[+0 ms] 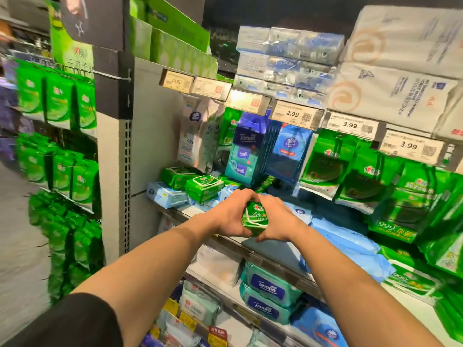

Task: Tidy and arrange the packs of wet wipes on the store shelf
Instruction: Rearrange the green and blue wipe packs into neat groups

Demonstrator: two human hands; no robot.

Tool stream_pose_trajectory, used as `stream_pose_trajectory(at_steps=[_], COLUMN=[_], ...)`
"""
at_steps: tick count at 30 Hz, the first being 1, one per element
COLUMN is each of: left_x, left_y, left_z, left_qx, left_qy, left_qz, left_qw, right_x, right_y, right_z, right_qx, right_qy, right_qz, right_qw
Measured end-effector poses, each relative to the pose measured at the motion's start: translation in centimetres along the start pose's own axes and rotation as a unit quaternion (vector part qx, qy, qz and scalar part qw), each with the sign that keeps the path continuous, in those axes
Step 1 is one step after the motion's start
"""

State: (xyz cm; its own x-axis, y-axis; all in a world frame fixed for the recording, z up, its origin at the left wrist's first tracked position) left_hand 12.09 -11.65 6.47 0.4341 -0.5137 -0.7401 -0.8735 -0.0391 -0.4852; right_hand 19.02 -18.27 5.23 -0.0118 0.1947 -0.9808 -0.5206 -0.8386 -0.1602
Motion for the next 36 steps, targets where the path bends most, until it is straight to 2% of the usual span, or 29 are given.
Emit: stream_pose_trajectory(at_steps=[4,7,12,16,21,24,29,32,36], left_x=[-0.2,-0.5,-2.9,-7.8,-14.3,-16.7,-17.5,-17.1,-16.3], left_y=[0.3,1.0,3.0,5.2,7.4,7.9,7.2,7.0,6.8], left_z=[0.6,1.9,6.3,10.9,15.9,17.9,20.0,21.6,22.4], left_qx=[0.001,-0.012,-0.055,-0.101,-0.130,-0.145,-0.145,-0.153,-0.164], left_qy=[-0.014,-0.045,-0.081,-0.073,-0.082,-0.081,-0.077,-0.073,-0.042], left_qz=[0.008,0.023,0.030,-0.017,-0.081,-0.095,-0.078,-0.061,-0.052], left_qw=[1.000,0.999,0.995,0.992,0.985,0.982,0.983,0.984,0.984], right_x=[0.5,1.4,1.8,3.1,5.0,6.2,8.8,9.6,9.4], right_y=[0.0,-0.1,-2.8,-6.8,-12.9,-16.8,-21.4,-21.9,-21.7], right_z=[0.5,0.7,2.1,5.1,10.7,12.7,12.4,11.7,11.1], right_qx=[0.006,0.020,0.037,0.027,-0.049,-0.078,-0.064,-0.041,-0.046], right_qy=[0.006,0.017,0.027,0.060,0.137,0.170,0.193,0.207,0.227], right_qz=[0.003,0.047,0.063,0.065,0.071,0.082,0.092,0.107,0.090], right_qw=[1.000,0.999,0.997,0.996,0.987,0.979,0.975,0.972,0.969])
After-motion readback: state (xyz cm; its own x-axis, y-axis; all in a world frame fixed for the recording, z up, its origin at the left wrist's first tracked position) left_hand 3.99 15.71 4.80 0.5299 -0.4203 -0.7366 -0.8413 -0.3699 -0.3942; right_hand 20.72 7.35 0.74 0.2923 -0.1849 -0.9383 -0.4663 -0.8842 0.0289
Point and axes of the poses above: each hand's wrist, its own y-axis away from the middle knuckle, its own x-axis out of the palm, z = x × y, the point moved 10 cm from there along -y, towards the middle knuckle
